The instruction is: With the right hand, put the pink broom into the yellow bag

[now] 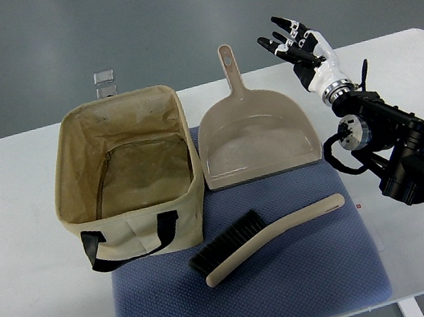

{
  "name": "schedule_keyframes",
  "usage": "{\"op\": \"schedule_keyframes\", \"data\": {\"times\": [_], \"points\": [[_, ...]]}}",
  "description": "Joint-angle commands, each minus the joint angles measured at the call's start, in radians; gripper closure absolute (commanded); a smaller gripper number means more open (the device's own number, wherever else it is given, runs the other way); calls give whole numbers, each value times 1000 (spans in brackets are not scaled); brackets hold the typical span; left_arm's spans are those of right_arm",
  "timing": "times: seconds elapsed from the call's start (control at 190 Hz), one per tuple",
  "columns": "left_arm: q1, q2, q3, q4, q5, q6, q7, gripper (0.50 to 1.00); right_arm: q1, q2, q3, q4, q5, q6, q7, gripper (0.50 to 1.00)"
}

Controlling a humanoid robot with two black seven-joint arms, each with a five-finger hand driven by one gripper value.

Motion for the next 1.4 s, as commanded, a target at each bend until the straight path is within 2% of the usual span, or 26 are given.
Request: {"op": "schedule_keyframes", "data": {"times": [0.0, 1.071, 1.393], "points": [[0, 0, 0, -1, 0, 0, 0, 500, 2, -1, 0, 0, 0, 0, 0, 570], [-2, 0, 2, -1, 0, 1, 0, 500, 28, -10, -5, -6, -18, -8, 0, 570], [-2, 0, 2, -3, 0, 1, 0, 500, 29, -44, -118, 14, -15, -31, 5, 570]]}}
